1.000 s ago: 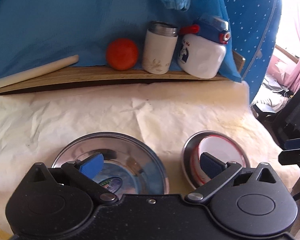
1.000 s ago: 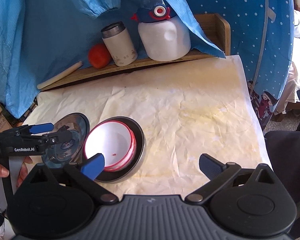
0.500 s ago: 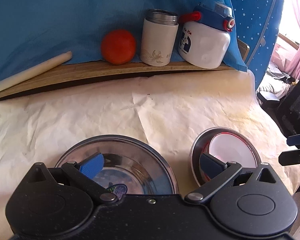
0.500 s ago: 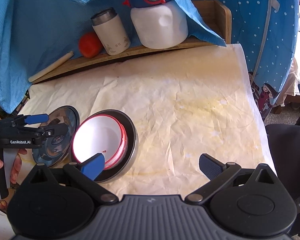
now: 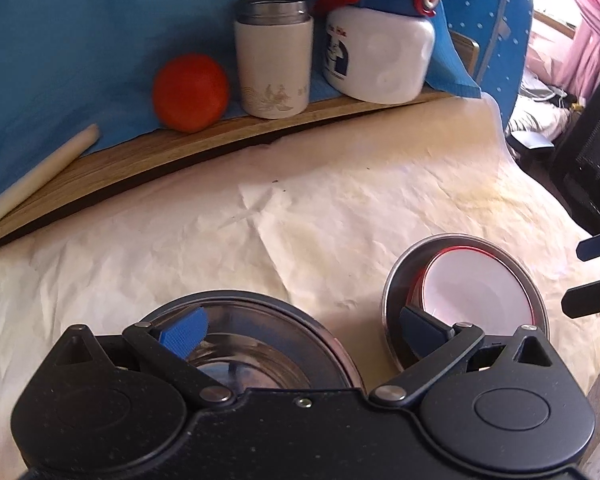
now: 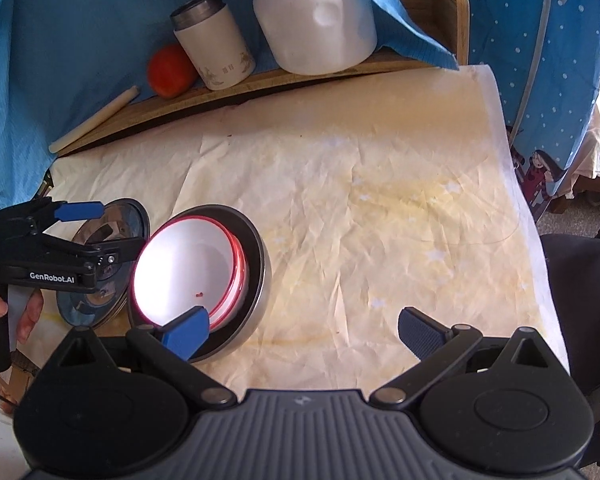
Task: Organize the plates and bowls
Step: 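Move both tools to the rim of the steel bowl holding the white bowls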
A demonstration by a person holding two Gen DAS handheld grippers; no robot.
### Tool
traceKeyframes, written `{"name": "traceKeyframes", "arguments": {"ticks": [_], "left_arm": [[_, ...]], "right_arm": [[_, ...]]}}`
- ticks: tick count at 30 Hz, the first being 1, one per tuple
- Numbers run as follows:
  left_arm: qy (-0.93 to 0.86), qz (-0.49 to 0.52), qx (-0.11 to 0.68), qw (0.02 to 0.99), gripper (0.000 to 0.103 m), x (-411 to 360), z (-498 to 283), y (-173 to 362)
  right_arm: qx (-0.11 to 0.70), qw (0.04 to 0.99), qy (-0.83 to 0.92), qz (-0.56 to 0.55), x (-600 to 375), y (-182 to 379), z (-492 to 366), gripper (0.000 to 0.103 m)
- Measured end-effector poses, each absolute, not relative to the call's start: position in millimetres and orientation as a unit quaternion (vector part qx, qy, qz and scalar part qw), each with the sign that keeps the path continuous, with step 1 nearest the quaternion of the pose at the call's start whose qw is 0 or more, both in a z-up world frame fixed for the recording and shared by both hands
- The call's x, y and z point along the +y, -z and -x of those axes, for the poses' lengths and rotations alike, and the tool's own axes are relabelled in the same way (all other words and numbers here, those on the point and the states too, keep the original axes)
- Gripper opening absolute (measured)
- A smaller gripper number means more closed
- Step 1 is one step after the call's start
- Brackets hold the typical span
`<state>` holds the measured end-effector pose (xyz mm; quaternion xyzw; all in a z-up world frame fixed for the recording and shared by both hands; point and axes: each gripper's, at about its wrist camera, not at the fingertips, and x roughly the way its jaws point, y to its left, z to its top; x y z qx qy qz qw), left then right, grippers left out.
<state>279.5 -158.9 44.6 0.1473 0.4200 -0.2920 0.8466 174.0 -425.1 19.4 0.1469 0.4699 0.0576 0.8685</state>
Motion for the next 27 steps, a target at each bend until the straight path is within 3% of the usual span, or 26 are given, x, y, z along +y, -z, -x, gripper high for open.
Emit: {"name": "traceKeyframes", "arguments": {"ticks": [14,27], "left_arm": [[0.303,-0.204,0.422,0.830,0.099,-174.8,-283.8,-40.9],[0.324,-0.210,0.423,0.820,0.079,-182.4,-281.7,-41.4]], "right_arm": [[0.495,0.859,-0.048,-0.121,-417.9,-14.7,-181.0,0.103],[0.511,0.850,-0.048,-0.114,-409.3,-10.1,-186.4,0.102]]}}
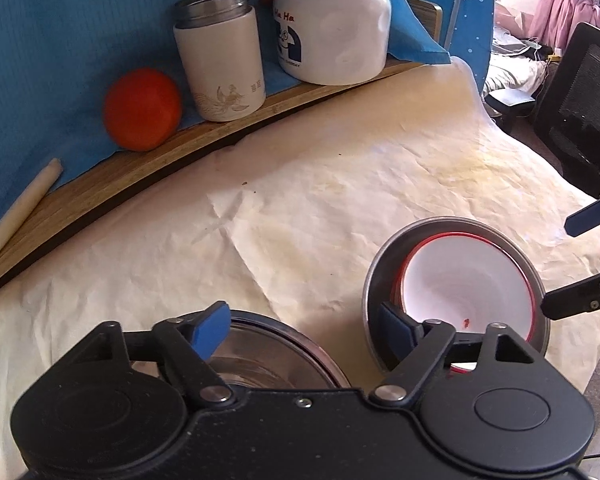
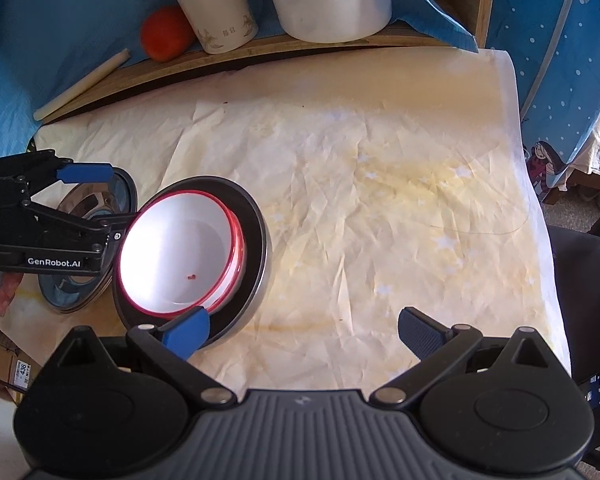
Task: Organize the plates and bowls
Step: 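Move both tools to the rim of the steel bowl holding the white bowls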
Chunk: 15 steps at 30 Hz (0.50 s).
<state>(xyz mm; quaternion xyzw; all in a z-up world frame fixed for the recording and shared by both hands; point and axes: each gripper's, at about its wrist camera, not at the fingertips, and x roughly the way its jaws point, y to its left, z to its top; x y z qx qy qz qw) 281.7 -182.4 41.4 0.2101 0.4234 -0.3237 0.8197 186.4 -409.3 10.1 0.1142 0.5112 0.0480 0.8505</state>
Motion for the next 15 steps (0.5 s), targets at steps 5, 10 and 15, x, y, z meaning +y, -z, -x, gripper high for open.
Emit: {"name": "traceKeyframes", "arguments": {"ticks": [5,10,15], "left_arm": [[0.334,-0.208,0.431,0.812,0.063,-183.7,-280.9,-40.8],[0.344,-0.205,0.435,0.807,0.053,-184.7,-279.9,-41.1],[0.352,-0.201,0.438,0.803,0.043,-186.1,-277.7,-41.1]], "right_arm": [[0.512,0.850,-0.045,-0.115,-408.8,-9.1,-187.6,0.102],[0.514,0.849,-0.044,-0.116,-410.0,-7.3,-188.9,0.099],[0.516,0.847,-0.049,-0.122,-410.7,-4.9,-190.1,0.094]]}}
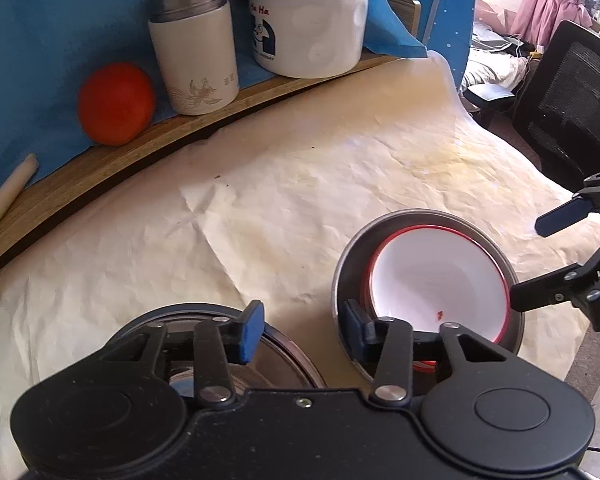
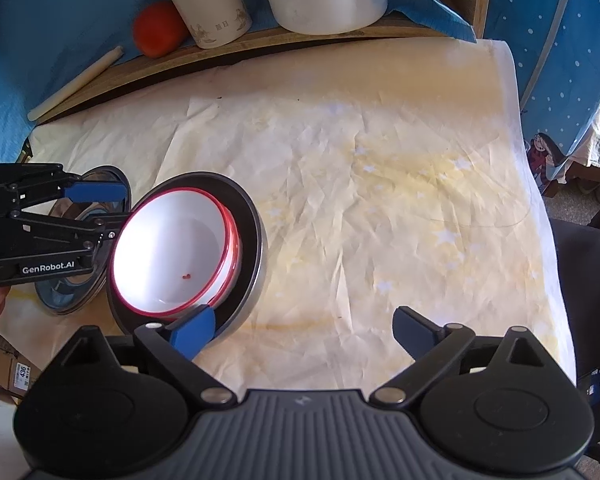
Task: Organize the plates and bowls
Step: 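Move both tools to the rim of the steel bowl holding the white bowls, then close both tools on the steel bowl's rim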
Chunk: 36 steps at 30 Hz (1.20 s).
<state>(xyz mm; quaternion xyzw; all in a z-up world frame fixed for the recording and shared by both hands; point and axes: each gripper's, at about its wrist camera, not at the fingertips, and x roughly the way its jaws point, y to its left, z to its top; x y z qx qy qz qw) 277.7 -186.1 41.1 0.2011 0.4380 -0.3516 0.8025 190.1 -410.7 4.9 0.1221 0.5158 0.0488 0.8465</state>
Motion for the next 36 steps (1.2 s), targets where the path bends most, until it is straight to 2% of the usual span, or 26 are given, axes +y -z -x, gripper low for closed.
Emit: {"name": "traceKeyframes", "arguments": {"ticks": [10,20,25,33,36], "left_arm": [[0.372,-0.193,0.444,0.792,0.020,-189.3,-275.2,-40.1],[0.381,-0.174,0.452,0.787,0.009,-188.0,-275.6,-38.4],[0.381,-0.167,0.454,0.788,0.006,-187.3,-274.6,-37.9],[0.377,-0.157,0.455,0.791,0.006,-185.6,-274.0,-37.3],[0.377,-0.157,0.455,0.791,0.006,-185.2,-273.9,-37.1]], "right_arm": [[0.519,0.842,-0.064,-0.133,-404.4,-2.9,-189.8,0.082],[0.519,0.839,-0.065,-0.150,-402.7,-1.3,-190.3,0.072],[0.514,0.839,-0.070,-0.164,-400.6,-1.9,-188.7,0.059],[0.503,0.840,-0.077,-0.188,-394.6,-6.0,-184.3,0.029],[0.502,0.840,-0.076,-0.190,-393.2,-6.8,-184.0,0.025]]}}
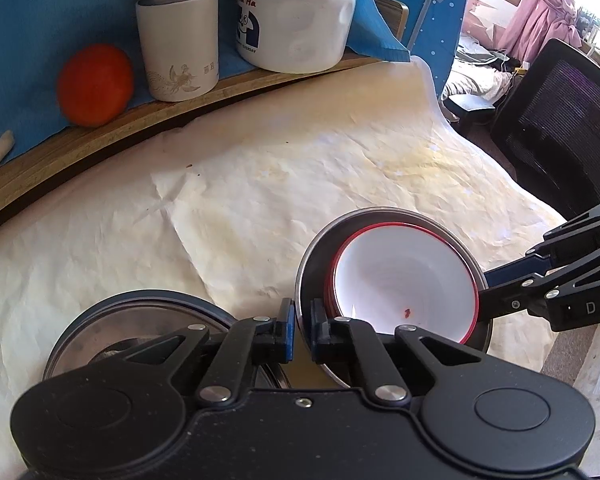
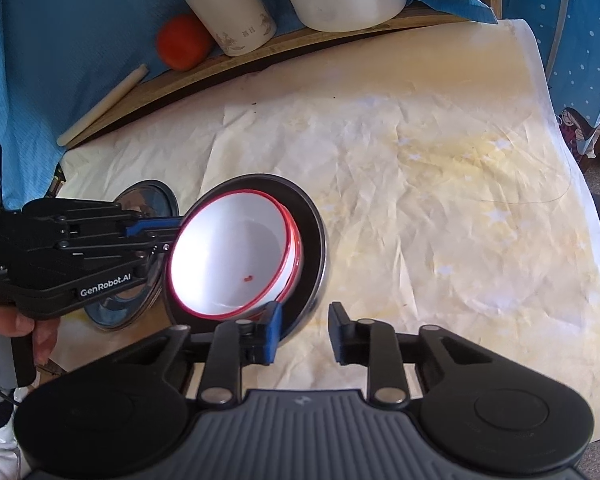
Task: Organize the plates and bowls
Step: 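Close both tools on the steel bowl's rim, then lift the steel bowl with both tools and carry it over the plate stack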
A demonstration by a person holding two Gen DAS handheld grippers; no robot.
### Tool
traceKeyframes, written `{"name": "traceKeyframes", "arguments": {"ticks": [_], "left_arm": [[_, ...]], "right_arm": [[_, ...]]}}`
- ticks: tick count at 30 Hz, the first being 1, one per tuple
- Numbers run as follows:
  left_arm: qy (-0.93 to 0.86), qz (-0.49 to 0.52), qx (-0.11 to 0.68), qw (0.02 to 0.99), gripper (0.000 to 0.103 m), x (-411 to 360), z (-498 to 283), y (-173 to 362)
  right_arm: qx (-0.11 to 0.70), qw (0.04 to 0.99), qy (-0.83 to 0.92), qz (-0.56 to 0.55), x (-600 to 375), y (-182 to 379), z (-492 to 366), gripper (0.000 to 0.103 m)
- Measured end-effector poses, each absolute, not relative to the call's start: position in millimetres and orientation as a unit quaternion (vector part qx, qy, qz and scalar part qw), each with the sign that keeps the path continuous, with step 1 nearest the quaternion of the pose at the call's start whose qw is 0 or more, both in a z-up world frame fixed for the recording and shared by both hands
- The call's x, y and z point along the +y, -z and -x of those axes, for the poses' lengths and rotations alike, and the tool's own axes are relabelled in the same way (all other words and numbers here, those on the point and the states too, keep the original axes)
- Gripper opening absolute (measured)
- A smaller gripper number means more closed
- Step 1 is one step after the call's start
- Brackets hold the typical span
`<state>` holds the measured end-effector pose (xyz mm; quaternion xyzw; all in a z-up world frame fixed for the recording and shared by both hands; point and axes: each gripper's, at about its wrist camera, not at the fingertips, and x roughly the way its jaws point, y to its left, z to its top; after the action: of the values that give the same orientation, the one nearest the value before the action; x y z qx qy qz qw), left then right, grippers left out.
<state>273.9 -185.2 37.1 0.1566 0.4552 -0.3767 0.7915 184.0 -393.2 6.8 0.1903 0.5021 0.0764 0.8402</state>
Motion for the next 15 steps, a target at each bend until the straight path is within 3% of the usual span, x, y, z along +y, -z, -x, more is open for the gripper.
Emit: {"name": "traceKeyframes", "arguments": {"ticks": [15], "left_arm": [[0.367,-0.147,0.464,0.793,0.006,-185.8,-275.7,-35.7]], "right_arm": [[0.523,0.823,-0.058,-0.215,-387.5,-1.2,-191.0,0.026]]}}
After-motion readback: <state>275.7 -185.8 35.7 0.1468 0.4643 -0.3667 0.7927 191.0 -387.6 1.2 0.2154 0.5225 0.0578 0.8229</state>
